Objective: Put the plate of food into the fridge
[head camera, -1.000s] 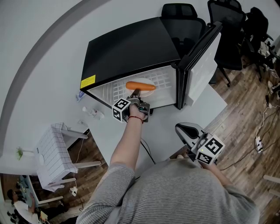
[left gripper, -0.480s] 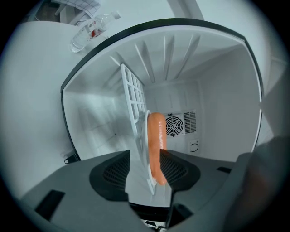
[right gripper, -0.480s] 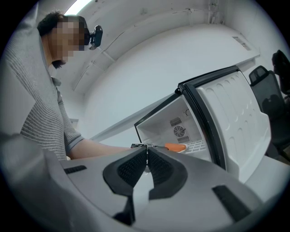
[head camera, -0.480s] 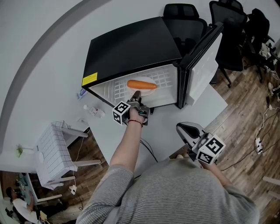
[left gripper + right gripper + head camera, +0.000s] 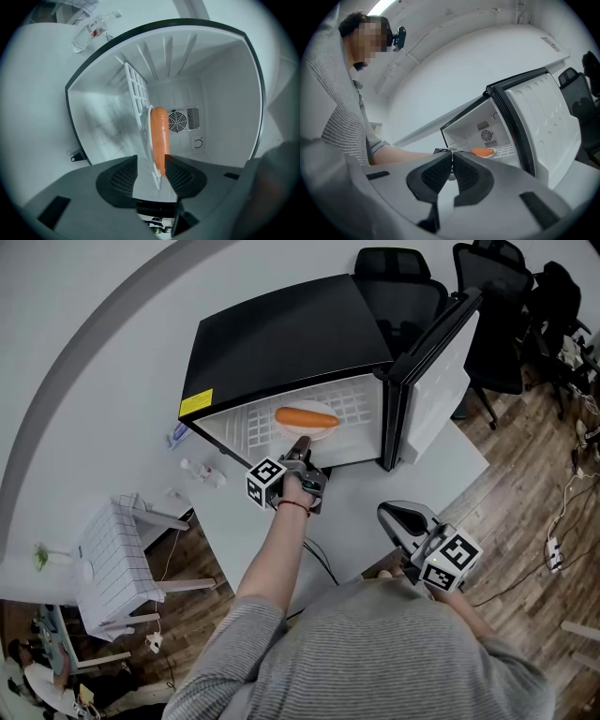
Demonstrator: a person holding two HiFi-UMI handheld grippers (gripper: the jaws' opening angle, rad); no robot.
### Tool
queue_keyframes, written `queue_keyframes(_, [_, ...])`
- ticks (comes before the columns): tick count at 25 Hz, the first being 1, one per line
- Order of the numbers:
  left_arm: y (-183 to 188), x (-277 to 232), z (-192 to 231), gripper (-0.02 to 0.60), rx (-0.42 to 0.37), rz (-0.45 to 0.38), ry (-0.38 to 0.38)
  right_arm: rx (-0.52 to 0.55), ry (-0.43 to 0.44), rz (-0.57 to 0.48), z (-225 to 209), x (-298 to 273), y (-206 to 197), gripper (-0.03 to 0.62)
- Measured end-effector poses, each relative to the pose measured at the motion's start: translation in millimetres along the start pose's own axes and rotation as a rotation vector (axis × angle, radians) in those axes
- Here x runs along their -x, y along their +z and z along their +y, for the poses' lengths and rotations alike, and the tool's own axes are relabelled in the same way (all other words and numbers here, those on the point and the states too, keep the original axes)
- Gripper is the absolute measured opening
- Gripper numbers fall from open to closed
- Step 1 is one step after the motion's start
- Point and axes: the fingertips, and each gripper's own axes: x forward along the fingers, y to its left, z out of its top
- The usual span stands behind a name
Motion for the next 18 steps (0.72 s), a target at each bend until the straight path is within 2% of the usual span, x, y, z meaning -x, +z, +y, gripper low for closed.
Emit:
queue_keyframes(3, [-6,-1,-1,0.185,0.015,0.014,0.001,-0.001,0.0,-0.002,1,1,-1,0.015])
queue_keyframes(7, [-12,-8,2,0.097,0.002,0.026,0.047,-0.002,-0.005,0.0,0,3,-1,0.015])
queue_keyframes(13, [-11,-16,-2,0.097,0.009,0.024,0.061,-0.008,-0.022,0.0,-5,9,-2,0.015])
queue_keyframes(18, [-12,-18,-4,0.041,0.021,0.026,0.076,-0.007,-0.029,-0.003,-9,11,0,0.015])
